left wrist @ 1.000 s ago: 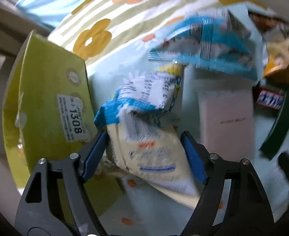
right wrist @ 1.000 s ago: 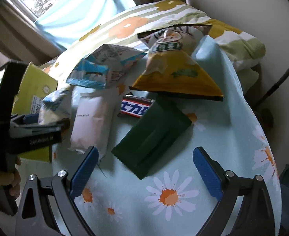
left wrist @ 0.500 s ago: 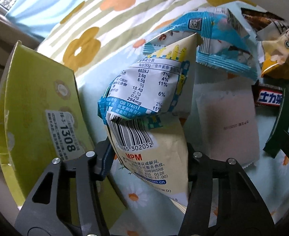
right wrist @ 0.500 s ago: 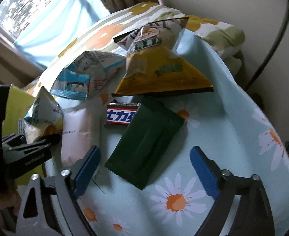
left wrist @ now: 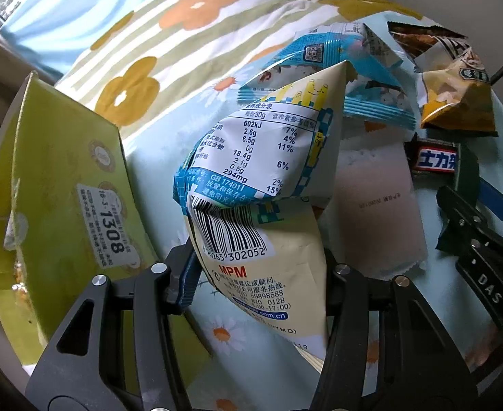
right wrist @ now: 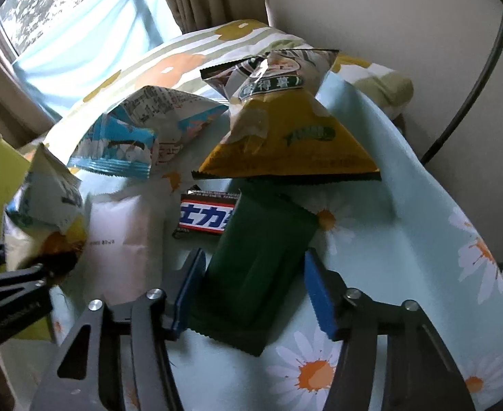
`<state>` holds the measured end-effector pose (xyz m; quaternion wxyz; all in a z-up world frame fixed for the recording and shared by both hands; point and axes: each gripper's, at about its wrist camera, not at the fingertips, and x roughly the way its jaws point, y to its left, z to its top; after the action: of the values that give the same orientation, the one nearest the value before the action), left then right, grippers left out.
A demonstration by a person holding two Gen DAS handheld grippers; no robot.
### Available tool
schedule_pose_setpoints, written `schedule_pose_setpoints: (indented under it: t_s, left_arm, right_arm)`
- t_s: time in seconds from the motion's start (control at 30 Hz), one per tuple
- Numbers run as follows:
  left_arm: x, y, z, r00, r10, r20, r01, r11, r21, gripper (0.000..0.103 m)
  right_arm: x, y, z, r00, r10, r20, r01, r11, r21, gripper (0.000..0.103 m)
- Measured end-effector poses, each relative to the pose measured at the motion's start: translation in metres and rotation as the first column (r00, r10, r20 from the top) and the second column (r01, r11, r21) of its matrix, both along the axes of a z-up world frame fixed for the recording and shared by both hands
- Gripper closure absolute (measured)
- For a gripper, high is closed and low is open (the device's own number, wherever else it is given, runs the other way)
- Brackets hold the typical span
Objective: Organize snacks
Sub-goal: 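Grasp the white-and-blue MPM bag with left tool while right tool grasps dark green packet, then carry both items over the box and open both tools to drop them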
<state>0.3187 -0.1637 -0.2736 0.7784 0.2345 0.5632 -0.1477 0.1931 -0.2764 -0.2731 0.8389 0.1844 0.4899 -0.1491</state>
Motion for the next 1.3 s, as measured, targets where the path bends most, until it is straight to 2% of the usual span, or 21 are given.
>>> schedule_pose_setpoints:
  t_s: [0.4,0.6,0.77,0.87,0.97,1.13,1.3]
  left_arm:
    - [-0.014,0.007,0.019,0.998,0.055,0.035,-0.053,0.998,-0.038,0.056]
    - [-0.028,0.007,0.043,0.992,0.101,0.074,-0.096,0.993,-0.073,0.056]
    - [-0.039,0.013,0.071,0.979,0.163,0.126,-0.148,0.981,-0.122,0.056]
    - [-0.045,0.023,0.092,0.962,0.221,0.159,-0.194,0.966,-0.169,0.056]
    - [-0.047,0.038,0.115,0.939,0.282,0.196,-0.239,0.946,-0.218,0.056]
    - [-0.043,0.074,0.151,0.894,0.370,0.252,-0.297,0.912,-0.284,0.056]
    - [-0.031,0.130,0.179,0.844,0.450,0.291,-0.354,0.876,-0.328,0.056]
  right_arm:
    - [-0.016,-0.001,0.015,0.997,0.054,0.060,-0.056,0.998,0.025,0.055]
    - [-0.022,-0.007,0.032,0.990,0.093,0.101,-0.096,0.995,0.023,0.055]
    - [-0.022,-0.010,0.062,0.972,0.158,0.172,-0.162,0.987,0.014,0.055]
    - [-0.017,-0.008,0.085,0.951,0.223,0.214,-0.227,0.974,-0.004,0.055]
    - [-0.007,-0.001,0.113,0.917,0.301,0.264,-0.308,0.951,-0.015,0.055]
    - [0.015,0.028,0.159,0.841,0.424,0.336,-0.435,0.899,-0.045,0.055]
    - [0.036,0.081,0.197,0.757,0.517,0.399,-0.538,0.840,-0.067,0.055]
